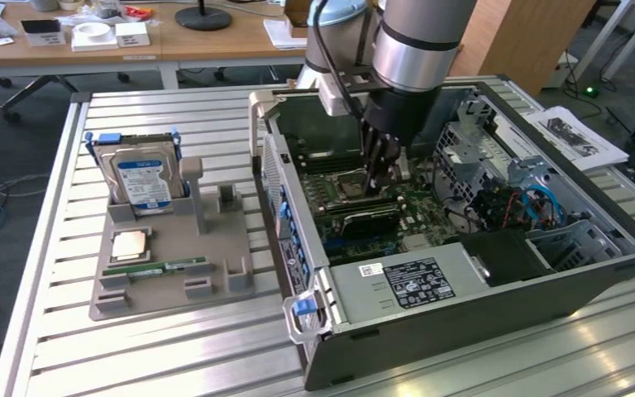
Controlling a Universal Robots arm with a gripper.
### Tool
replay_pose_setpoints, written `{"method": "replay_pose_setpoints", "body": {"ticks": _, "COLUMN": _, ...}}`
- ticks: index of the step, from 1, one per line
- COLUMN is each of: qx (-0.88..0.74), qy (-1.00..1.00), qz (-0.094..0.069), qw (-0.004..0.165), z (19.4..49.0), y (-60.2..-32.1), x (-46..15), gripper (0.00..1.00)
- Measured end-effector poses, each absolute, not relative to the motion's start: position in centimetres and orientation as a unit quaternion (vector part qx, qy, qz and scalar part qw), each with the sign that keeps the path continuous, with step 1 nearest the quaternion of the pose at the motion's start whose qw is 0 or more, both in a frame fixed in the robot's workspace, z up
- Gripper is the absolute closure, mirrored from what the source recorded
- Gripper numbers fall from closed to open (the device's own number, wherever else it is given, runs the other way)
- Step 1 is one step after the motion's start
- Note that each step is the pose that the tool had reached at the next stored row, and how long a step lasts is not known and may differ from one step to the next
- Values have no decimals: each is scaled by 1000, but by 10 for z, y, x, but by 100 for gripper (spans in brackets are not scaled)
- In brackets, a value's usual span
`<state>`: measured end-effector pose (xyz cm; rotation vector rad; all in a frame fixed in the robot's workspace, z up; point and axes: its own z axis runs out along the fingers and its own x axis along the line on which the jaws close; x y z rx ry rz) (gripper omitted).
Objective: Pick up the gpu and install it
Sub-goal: 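Press down on the gpu until it lock into place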
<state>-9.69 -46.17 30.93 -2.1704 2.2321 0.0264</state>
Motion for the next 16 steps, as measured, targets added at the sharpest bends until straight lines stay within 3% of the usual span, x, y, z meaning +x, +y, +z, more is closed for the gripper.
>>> {"method": "replay_pose_setpoints", "body": {"ticks": 16, "qx": -697, "qy": 717, "qz": 9, "qw": 15, "z": 296, "y": -462, "x": -97, "gripper": 89}}
